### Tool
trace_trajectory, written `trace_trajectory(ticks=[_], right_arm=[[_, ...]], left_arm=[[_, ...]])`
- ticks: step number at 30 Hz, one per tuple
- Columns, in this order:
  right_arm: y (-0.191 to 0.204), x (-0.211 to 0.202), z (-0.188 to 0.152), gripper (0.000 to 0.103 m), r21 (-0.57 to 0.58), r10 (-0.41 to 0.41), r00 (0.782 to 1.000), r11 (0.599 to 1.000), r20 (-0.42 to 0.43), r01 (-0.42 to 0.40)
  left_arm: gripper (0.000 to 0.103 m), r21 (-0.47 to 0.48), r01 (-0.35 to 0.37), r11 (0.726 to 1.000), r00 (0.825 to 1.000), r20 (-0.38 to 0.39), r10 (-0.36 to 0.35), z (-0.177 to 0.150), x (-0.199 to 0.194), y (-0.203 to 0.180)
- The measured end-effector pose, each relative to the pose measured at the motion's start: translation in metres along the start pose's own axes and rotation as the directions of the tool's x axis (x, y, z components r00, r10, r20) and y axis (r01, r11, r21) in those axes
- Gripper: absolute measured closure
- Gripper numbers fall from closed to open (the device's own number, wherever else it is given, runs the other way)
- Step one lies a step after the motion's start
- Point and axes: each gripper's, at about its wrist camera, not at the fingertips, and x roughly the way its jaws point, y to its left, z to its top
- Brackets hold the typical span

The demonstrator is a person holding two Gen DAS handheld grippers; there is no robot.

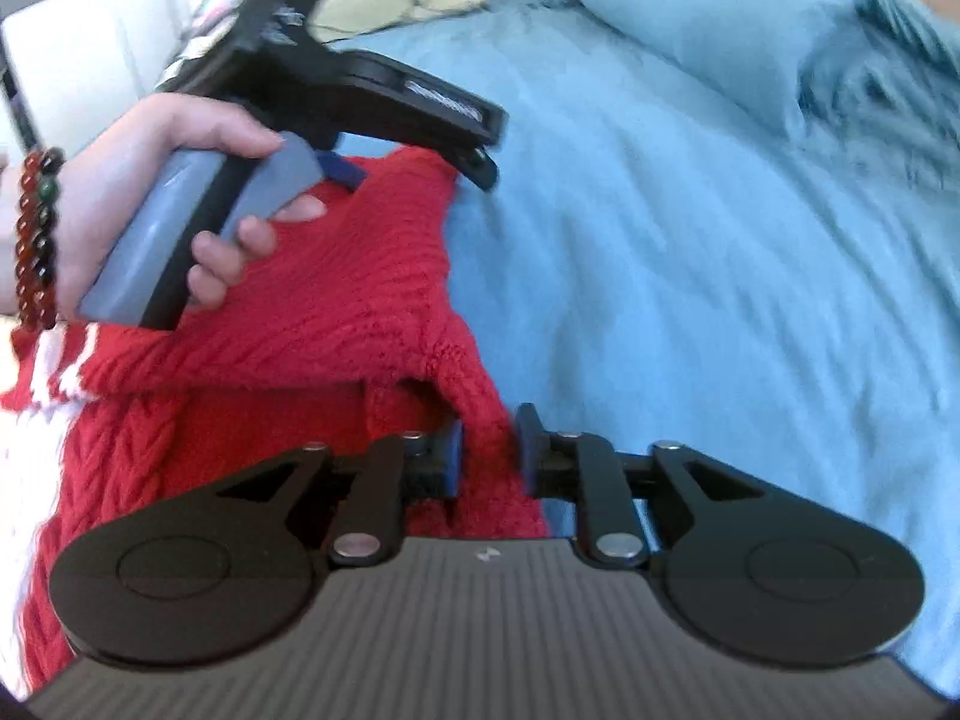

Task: Fold small clothes
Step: 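Carry the red sleeve across the sweater body toward the white half, release, then move the left gripper to the white striped sleeve cuff and grasp it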

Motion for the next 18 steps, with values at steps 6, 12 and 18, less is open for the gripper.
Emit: trace_trajectory(ticks=[6, 12, 18], right_arm=[[0.019, -0.026, 0.037, 0.029, -0.093, 0.095, 0.993, 0.992, 0.073, -0.088], [0.062, 0.000, 0.043, 0.029, -0.157, 0.189, 0.981, 0.971, 0.041, -0.180], [0.069, 0.045, 0.034, 0.026, -0.100, 0.152, 0.988, 0.983, -0.031, -0.155]], left_arm=[[0.000, -0.187, -0.078, 0.979, 0.996, 0.020, 0.083, -0.037, -0.089, 0.049], [0.000, -0.293, -0.227, 0.929, 0.974, -0.098, 0.206, -0.113, -0.147, 0.106], [0.000, -0.325, -0.273, 0.905, 0.962, -0.110, 0.250, -0.163, -0.137, 0.129]])
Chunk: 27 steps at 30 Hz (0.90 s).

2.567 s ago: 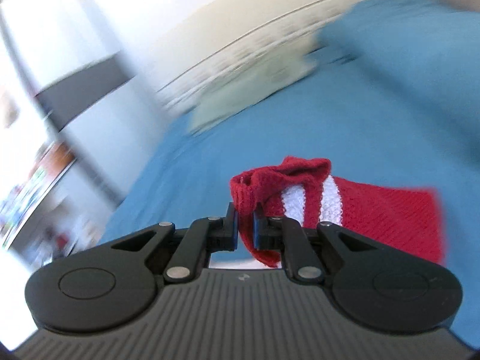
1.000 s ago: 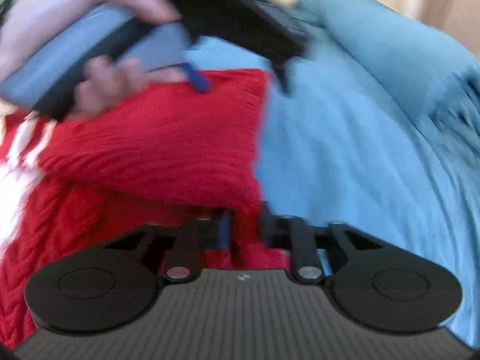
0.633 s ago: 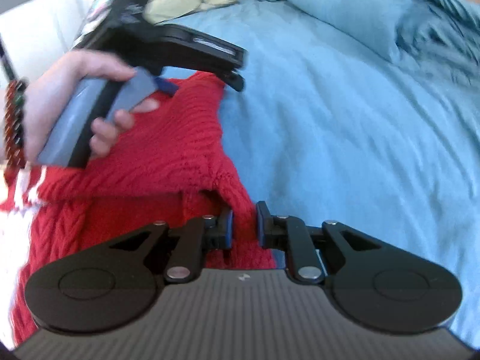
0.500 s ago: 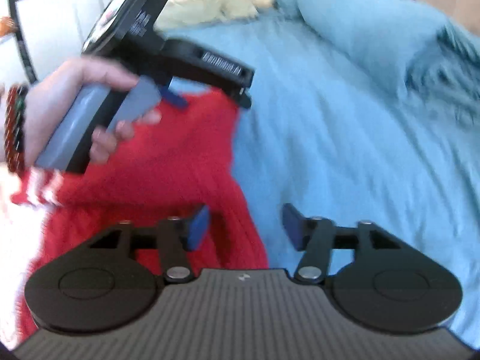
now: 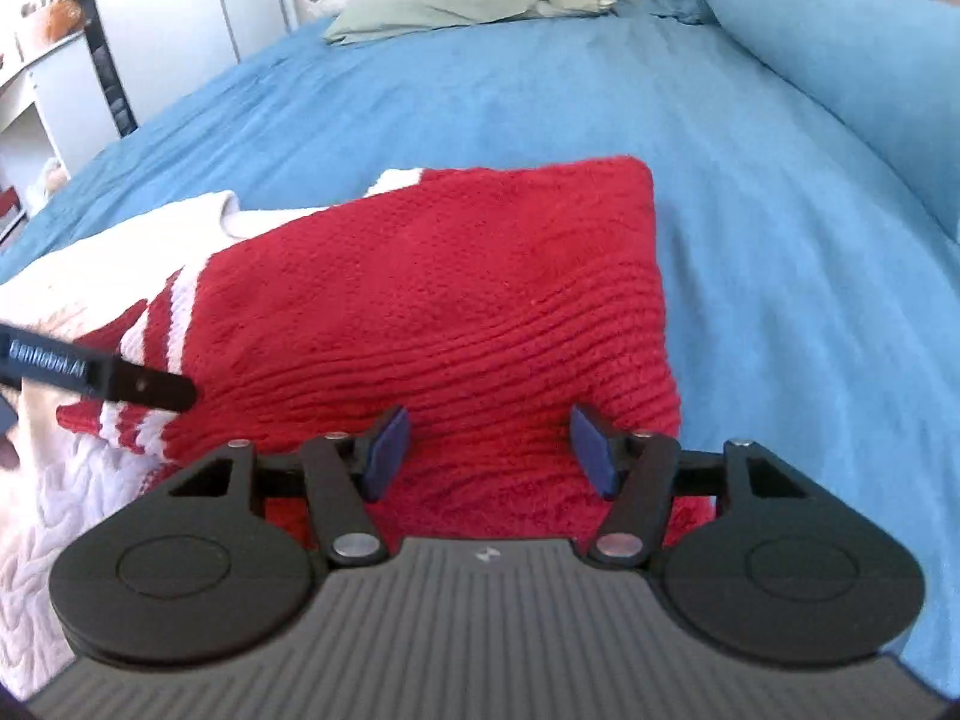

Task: Fold small clothes
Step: 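Move the left gripper to the white striped sleeve cuff and grasp it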

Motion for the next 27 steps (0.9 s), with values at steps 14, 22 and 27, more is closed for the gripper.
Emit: trace_trajectory(ticks=[14, 22, 27], right_arm=[[0.102, -0.075, 0.060, 0.000, -0.179, -0.001, 1.000, 0.984, 0.009, 0.002], [0.202, -0.057, 0.041, 0.000, -0.234, 0.084, 0.993, 0.967, -0.088, -0.103], [0.252, -0.041, 0.017, 0.000, -0.254, 0.108, 0.988, 0.958, -0.109, -0.133]], left_arm=[[0.000, -0.377, -0.085, 0.922, 0.991, 0.067, 0.119, -0.028, -0.139, 0.149], [0.000, -0.669, -0.117, 0.734, 0.958, 0.118, 0.260, -0.092, -0.182, 0.316], [0.001, -0.823, 0.036, 0.567, 0.936, 0.227, 0.269, -0.123, -0.180, 0.385]])
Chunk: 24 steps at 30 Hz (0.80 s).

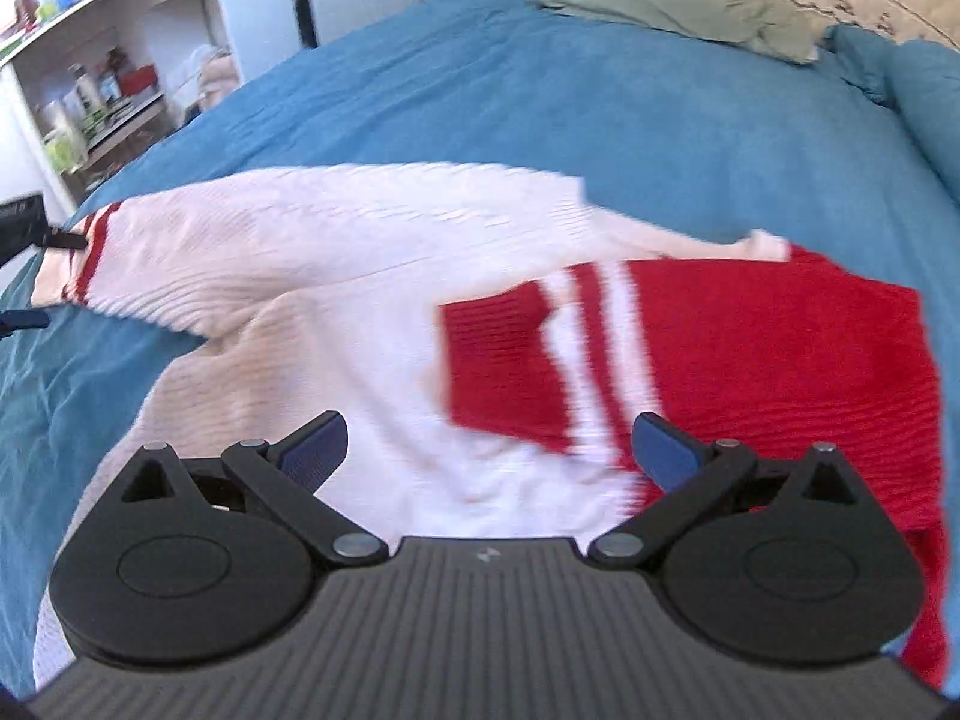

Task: Fold small clothes
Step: 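Move the left gripper to the white striped sleeve cuff and grasp it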

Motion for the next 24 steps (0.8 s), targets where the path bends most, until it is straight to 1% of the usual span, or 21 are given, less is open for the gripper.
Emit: trace_trajectory(ticks=[4, 6, 8, 10, 13, 14, 15, 16, 17, 19, 20, 22, 24], right_arm=[[0.028, 0.017, -0.004, 0.000, -0.027, 0.019, 1.000, 0.999, 0.008, -0.019], [0.038, 0.028, -0.005, 0.000, -0.036, 0.032, 0.999, 0.999, 0.000, -0.032], [0.044, 0.035, -0.005, 0.000, -0.042, 0.038, 0.999, 0.998, -0.006, -0.038], [0.049, 0.040, -0.004, 0.000, -0.049, 0.045, 0.999, 0.998, 0.001, -0.045], [0.056, 0.044, -0.001, 0.000, -0.057, 0.047, 0.999, 0.997, 0.010, -0.047], [0.057, 0.045, 0.000, 0.000, -0.056, 0.045, 0.999, 0.997, 0.011, -0.045], [0.059, 0.047, 0.001, 0.000, -0.053, 0.043, 0.999, 0.998, 0.009, -0.043], [0.060, 0.048, 0.003, 0.000, -0.046, 0.041, 0.999, 0.998, 0.009, -0.040], [0.061, 0.049, 0.004, 0.000, -0.039, 0.039, 0.999, 0.998, 0.008, -0.039], [0.061, 0.050, 0.007, 0.000, -0.022, 0.036, 0.999, 0.999, 0.008, -0.036], [0.061, 0.050, 0.008, 0.000, -0.014, 0.036, 0.999, 0.999, 0.009, -0.036], [0.061, 0.049, 0.010, 0.000, -0.001, 0.036, 0.999, 0.999, 0.012, -0.036], [0.059, 0.047, 0.013, 0.000, 0.006, 0.031, 0.999, 1.000, 0.022, -0.031]], left_arm=[[0.002, -0.122, 0.072, 0.990, 0.996, 0.065, -0.064, 0.011, 0.003, 0.028], [0.003, -0.180, 0.107, 0.978, 0.991, 0.100, -0.090, 0.017, 0.001, 0.042], [0.006, -0.238, 0.129, 0.963, 0.988, 0.114, -0.105, 0.022, 0.008, 0.051], [0.010, -0.252, 0.137, 0.958, 0.988, 0.109, -0.112, 0.027, 0.016, 0.055], [0.017, -0.231, 0.128, 0.965, 0.989, 0.108, -0.105, 0.031, 0.020, 0.055], [0.027, -0.227, 0.122, 0.966, 0.989, 0.108, -0.100, 0.032, 0.021, 0.054], [0.048, -0.226, 0.113, 0.968, 0.990, 0.104, -0.091, 0.033, 0.021, 0.054], [0.060, -0.229, 0.089, 0.969, 0.993, 0.094, -0.069, 0.034, 0.023, 0.054], [0.069, -0.234, 0.062, 0.970, 0.996, 0.078, -0.044, 0.035, 0.025, 0.055], [0.077, -0.230, 0.069, 0.971, 0.996, 0.076, -0.052, 0.037, 0.026, 0.055], [0.082, -0.213, 0.067, 0.975, 0.996, 0.076, -0.052, 0.038, 0.024, 0.053], [0.084, -0.165, 0.060, 0.984, 0.996, 0.080, -0.048, 0.041, 0.017, 0.043], [0.086, -0.097, 0.082, 0.992, 0.992, 0.105, -0.071, 0.045, 0.004, 0.026]])
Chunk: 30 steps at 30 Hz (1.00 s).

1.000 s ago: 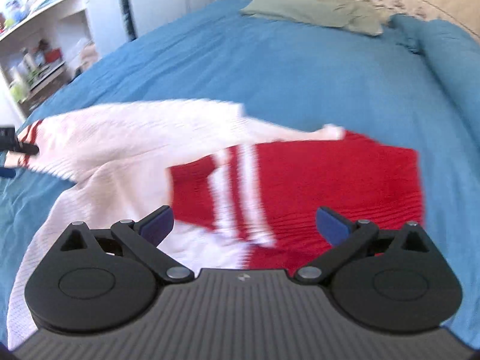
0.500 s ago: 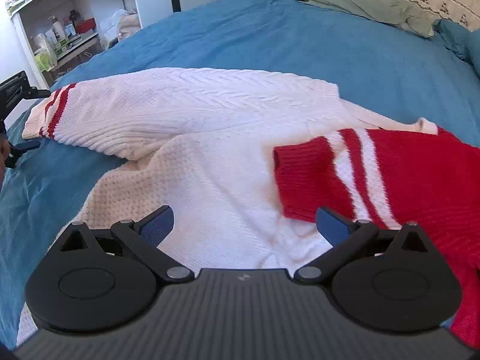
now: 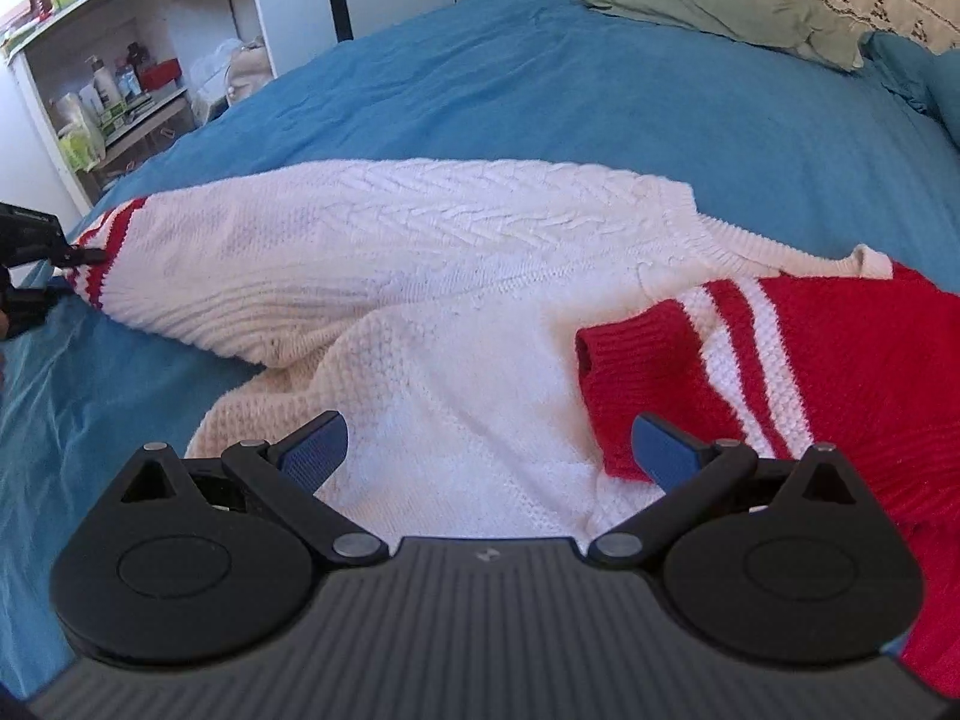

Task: Fold small clothes
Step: 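Move the left gripper to the white striped sleeve cuff and grasp it, then fold the white sleeve across the body onto the red half, release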

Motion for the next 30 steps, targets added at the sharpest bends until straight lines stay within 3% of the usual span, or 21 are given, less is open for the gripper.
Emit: trace_trajectory(ticks=[3, 7, 12, 15, 18, 22, 25, 28, 29, 30], right_arm=[[-0.007, -0.005, 0.005, 0.000, 0.010, -0.026, 1.000, 1.000, 0.016, 0.026], [-0.031, -0.013, 0.011, 0.000, 0.059, -0.068, 0.997, 0.996, 0.033, 0.066], [-0.080, -0.030, 0.012, 0.000, 0.127, -0.148, 0.988, 0.982, 0.051, 0.140], [-0.119, -0.044, 0.006, 0.000, 0.171, -0.209, 0.976, 0.965, 0.056, 0.197], [-0.163, -0.058, -0.008, 0.000, 0.212, -0.271, 0.961, 0.943, 0.048, 0.255], [-0.212, -0.064, -0.035, 0.000, 0.251, -0.292, 0.956, 0.927, 0.015, 0.279], [-0.238, -0.063, -0.052, 0.000, 0.240, -0.285, 0.958, 0.930, -0.008, 0.279], [-0.253, -0.063, -0.063, 0.000, 0.228, -0.275, 0.961, 0.935, -0.011, 0.270], [-0.256, -0.063, -0.064, 0.000, 0.228, -0.270, 0.963, 0.937, -0.011, 0.266], [-0.258, -0.063, -0.064, 0.000, 0.229, -0.268, 0.963, 0.937, -0.010, 0.263]], left_arm=[[0.086, 0.128, 0.052, 0.990, 0.997, 0.044, -0.058, -0.001, -0.018, -0.044], [0.086, 0.305, 0.152, 0.940, 0.983, 0.049, -0.175, -0.020, -0.036, -0.120], [0.086, 0.484, 0.321, 0.814, 0.940, -0.061, -0.334, -0.086, -0.043, -0.228], [0.086, 0.575, 0.411, 0.708, 0.906, -0.174, -0.385, -0.153, -0.037, -0.282], [0.086, 0.623, 0.484, 0.614, 0.874, -0.314, -0.370, -0.238, -0.018, -0.317], [0.086, 0.672, 0.506, 0.542, 0.860, -0.439, -0.259, -0.336, 0.019, -0.325], [0.087, 0.690, 0.494, 0.529, 0.859, -0.482, -0.172, -0.381, 0.040, -0.313], [0.088, 0.709, 0.484, 0.513, 0.863, -0.485, -0.143, -0.397, 0.043, -0.302], [0.082, 0.715, 0.482, 0.506, 0.864, -0.483, -0.140, -0.397, 0.041, -0.301], [0.063, 0.714, 0.484, 0.505, 0.863, -0.486, -0.140, -0.396, 0.038, -0.302]])
